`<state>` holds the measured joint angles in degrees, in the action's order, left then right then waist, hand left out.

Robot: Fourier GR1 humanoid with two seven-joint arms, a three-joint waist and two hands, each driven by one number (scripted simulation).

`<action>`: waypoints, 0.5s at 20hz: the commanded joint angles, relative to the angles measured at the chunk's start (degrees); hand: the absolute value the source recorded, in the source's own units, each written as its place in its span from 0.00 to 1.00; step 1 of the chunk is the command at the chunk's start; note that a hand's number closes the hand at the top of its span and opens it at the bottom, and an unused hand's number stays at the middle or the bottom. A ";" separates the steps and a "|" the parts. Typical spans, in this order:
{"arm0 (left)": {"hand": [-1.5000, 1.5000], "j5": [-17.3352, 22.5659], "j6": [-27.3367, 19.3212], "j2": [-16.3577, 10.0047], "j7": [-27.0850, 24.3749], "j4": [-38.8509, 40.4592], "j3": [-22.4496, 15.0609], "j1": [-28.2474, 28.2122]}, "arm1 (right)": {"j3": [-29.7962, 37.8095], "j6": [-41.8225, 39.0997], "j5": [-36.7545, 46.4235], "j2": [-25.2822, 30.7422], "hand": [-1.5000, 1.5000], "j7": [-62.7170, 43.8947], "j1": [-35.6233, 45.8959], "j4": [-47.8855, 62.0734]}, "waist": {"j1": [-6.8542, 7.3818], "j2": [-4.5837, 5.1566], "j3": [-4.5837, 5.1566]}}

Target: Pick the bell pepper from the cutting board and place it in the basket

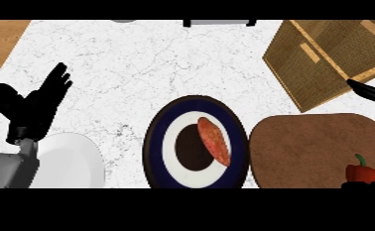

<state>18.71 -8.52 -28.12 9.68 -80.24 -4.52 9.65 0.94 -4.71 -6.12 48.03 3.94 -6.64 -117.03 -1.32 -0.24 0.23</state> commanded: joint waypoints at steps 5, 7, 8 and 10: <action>0.50 -1.32 -1.31 0.89 -0.24 -0.61 -0.40 -0.51 | 11.38 -5.24 7.18 20.03 0.00 -24.98 1.21 -2.11 | -0.30 -0.26 0.19; 0.50 -0.95 -0.38 0.90 0.92 -0.67 -0.59 0.37 | 16.44 -10.35 0.64 23.19 0.00 -28.23 2.93 1.16 | 0.03 -0.05 -0.02; 0.50 0.56 1.80 -0.34 1.06 2.09 1.18 2.32 | 17.45 -12.36 -1.54 25.18 0.00 -31.41 4.42 -0.24 | -0.14 0.09 0.03; 0.50 -1.01 0.65 0.99 -0.30 0.20 0.05 0.90 | 17.34 -18.05 -7.10 28.22 0.00 -35.01 5.94 1.05 | 0.97 0.15 -0.03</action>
<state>18.18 -8.15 -27.61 9.66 -79.89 -4.33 9.96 15.09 -15.47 -6.97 69.91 -23.19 -3.25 -117.34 -1.16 -0.27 0.29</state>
